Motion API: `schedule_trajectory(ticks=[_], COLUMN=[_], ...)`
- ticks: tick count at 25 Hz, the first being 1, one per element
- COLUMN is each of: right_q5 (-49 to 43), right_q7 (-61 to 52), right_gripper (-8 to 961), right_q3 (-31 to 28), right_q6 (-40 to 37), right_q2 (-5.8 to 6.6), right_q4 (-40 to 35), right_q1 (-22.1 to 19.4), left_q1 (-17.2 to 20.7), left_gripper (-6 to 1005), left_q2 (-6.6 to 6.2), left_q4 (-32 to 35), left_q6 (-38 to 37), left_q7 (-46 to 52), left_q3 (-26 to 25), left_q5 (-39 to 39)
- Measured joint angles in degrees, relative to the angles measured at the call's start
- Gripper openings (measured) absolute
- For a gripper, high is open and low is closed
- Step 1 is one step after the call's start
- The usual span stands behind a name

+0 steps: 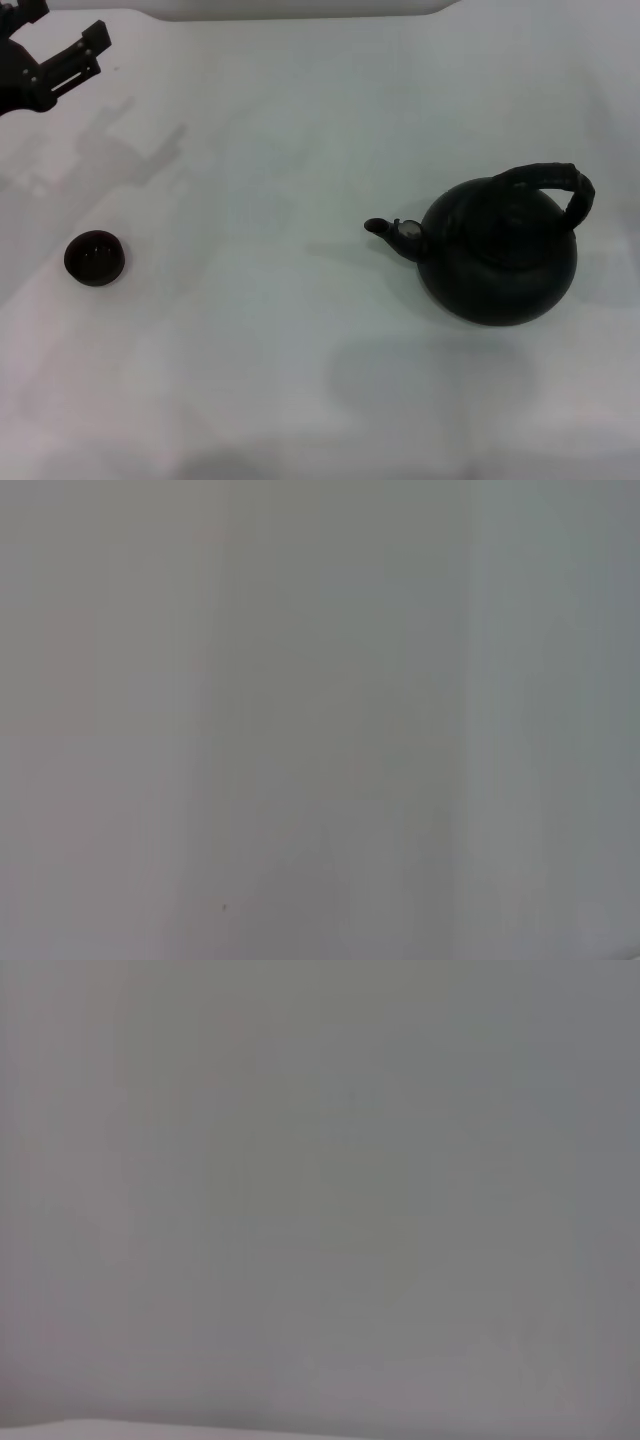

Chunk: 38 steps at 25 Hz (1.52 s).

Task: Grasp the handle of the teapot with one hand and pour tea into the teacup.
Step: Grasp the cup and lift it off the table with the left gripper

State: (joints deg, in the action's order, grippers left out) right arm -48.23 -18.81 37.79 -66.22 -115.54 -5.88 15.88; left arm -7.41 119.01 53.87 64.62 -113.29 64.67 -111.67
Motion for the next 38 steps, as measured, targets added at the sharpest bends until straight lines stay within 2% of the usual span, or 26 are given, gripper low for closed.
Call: schedule_trajectory(ticks=[14,19,25,26,27,28,31,35,38], right_q5=[-0.11,-0.11,-0.13,-0.13,-0.14,-0.15,-0.09,0.01,0.11], right_q7=[0.31,0.33,0.36,0.36,0.36,0.36,0.36,0.36,0.36], right_gripper=[870,870,870,870,870,870,870,870,870], right_q3=[0.0,0.0,0.08,0.09,0.09,0.09,0.09,0.08,-0.01], right_q6=[0.2,0.17,0.18,0.21,0.21,0.22,0.2,0.22,0.22], right_q2=[0.04,0.13,0.14,0.14,0.14,0.15,0.15,0.14,0.14], right_q4=[0.3,0.21,0.18,0.14,0.06,-0.03,-0.09,-0.1,-0.1], right_q1=[0.04,0.26,0.43,0.43,0.43,0.45,0.45,0.47,0.47], left_q1=[0.05,-0.08,1.58,1.58,1.62,1.27,0.49,-0.34,-2.09], left_gripper=[836,835,836,837,838,839,841,845,847], left_q2=[0.08,-0.51,-0.18,-0.18,-0.19,-0.22,-0.16,-0.23,-0.25], left_q4=[-0.05,3.98,21.57,21.57,23.62,30.13,37.1,44.09,48.64], left_q6=[0.12,-0.46,-3.15,-3.15,-3.0,-0.82,3.29,8.32,15.07], left_q7=[0.89,13.23,40.03,40.03,43.86,54.88,64.5,72.47,77.07], left_q3=[0.31,-0.3,-1.17,-1.17,-1.14,-0.97,-0.39,2.03,2.78], left_q5=[-0.13,4.74,27.2,27.2,30.55,40.65,51.78,61.34,67.47])
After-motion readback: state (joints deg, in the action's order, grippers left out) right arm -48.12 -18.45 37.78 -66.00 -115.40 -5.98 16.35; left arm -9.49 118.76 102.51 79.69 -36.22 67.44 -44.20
